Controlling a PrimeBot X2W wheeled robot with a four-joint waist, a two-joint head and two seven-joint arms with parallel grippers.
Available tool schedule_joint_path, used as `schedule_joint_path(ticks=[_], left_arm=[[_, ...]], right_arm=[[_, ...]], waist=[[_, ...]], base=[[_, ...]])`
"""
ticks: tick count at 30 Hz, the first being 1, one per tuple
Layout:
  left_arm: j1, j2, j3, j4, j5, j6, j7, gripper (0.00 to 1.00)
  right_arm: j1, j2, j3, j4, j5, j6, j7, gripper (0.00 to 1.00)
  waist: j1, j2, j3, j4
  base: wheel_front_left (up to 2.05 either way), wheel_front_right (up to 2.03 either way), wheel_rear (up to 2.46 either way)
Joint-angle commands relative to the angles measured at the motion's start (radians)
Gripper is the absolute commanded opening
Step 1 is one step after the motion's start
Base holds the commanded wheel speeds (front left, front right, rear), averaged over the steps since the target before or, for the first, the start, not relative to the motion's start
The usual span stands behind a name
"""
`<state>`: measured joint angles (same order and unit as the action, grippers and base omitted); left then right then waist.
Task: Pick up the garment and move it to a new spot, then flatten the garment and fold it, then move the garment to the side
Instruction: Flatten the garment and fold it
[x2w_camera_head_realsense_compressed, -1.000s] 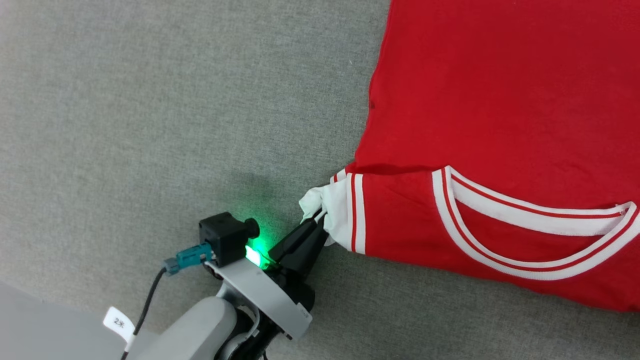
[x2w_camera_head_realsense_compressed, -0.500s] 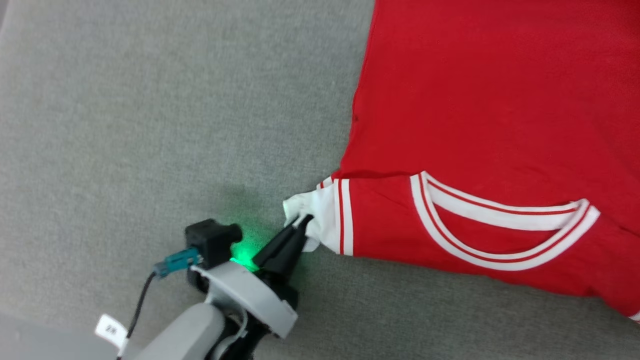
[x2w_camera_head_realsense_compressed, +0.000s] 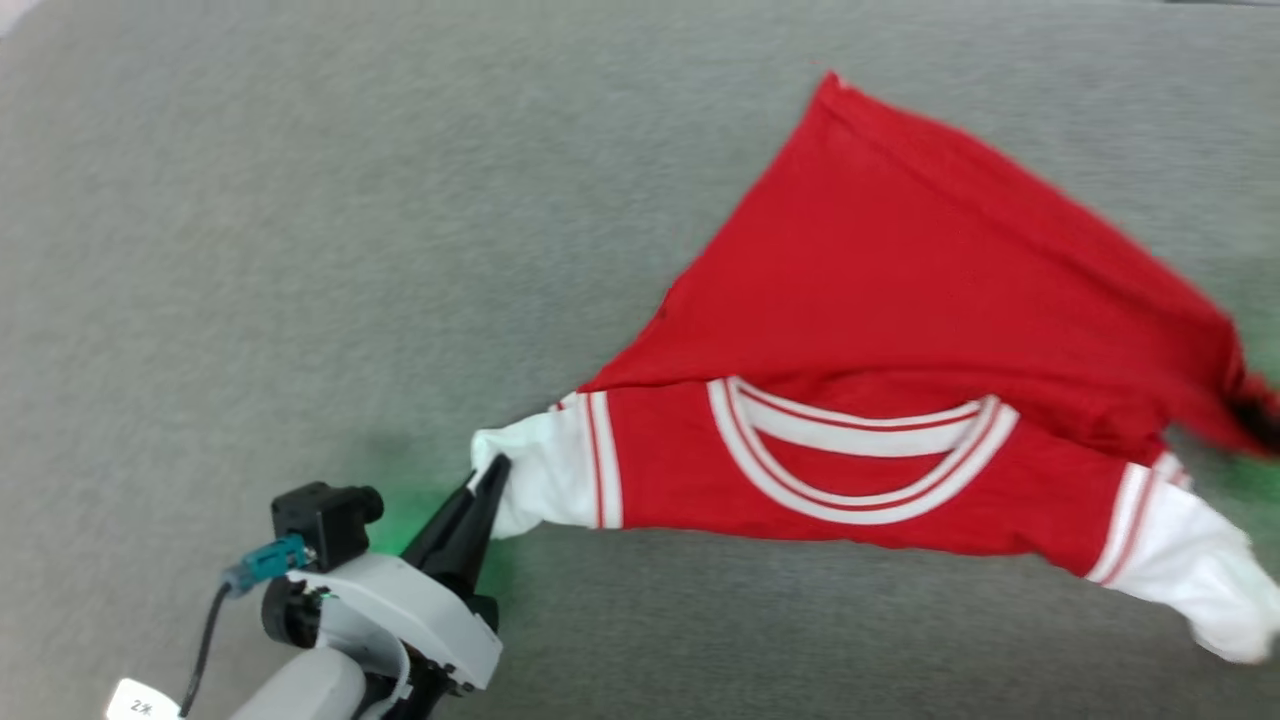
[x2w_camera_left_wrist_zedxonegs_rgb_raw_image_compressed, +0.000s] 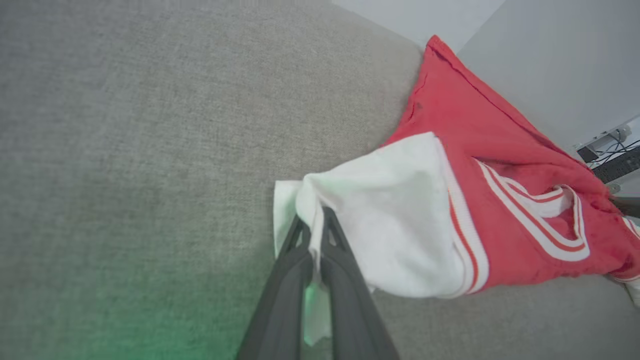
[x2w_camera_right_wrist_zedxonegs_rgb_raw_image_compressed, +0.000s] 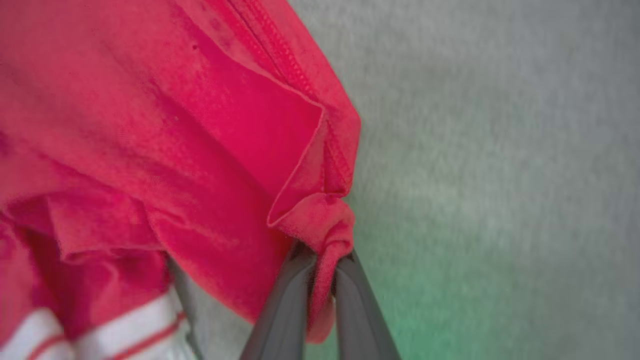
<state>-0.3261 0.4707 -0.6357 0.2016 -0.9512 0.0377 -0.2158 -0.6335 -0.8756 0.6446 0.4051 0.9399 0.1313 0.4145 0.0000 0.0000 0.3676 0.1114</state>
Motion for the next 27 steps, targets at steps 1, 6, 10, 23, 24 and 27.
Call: schedule_joint_path(ticks=[1,6,10,23,24,27], left_arm=[[0.008,0.011,0.005,-0.007,0.002,0.010,0.001,0.00],[0.014,0.020,0.010,-0.023,0.006,0.027,0.000,0.00],[0.020,0.029,0.014,-0.033,0.006,0.035,0.001,0.00],[-0.004,0.037,0.002,-0.039,0.019,0.038,0.016,0.00],[-0.005,0.035,0.000,-0.040,0.020,0.037,0.016,0.00],[-0.007,0.027,-0.007,-0.041,0.022,0.034,0.014,0.00]], right_arm=[[0.113,0.001,0.001,-0.023,0.006,-0.001,0.014,0.00],[0.312,0.017,-0.079,-0.144,-0.006,-0.001,0.031,0.00],[0.451,0.053,-0.133,-0.232,-0.061,-0.001,0.066,0.00],[0.590,0.191,-0.394,-0.428,-0.250,-0.001,0.144,1.00],[0.590,0.194,-0.427,-0.455,-0.252,-0.001,0.152,1.00],[0.577,0.187,-0.511,-0.540,-0.259,-0.001,0.194,1.00]], waist=[[0.0000,0.0000,-0.056,-0.092],[0.0000,0.0000,-0.053,-0.143],[0.0000,0.0000,-0.044,-0.175],[0.0000,0.0000,-0.042,-0.185],[0.0000,0.0000,-0.043,-0.179],[0.0000,0.0000,-0.044,-0.160]], base=[[0.00,0.00,0.00],[0.00,0.00,0.00],[0.00,0.00,0.00],[0.00,0.00,0.00],[0.00,0.00,0.00],[0.00,0.00,0.00]])
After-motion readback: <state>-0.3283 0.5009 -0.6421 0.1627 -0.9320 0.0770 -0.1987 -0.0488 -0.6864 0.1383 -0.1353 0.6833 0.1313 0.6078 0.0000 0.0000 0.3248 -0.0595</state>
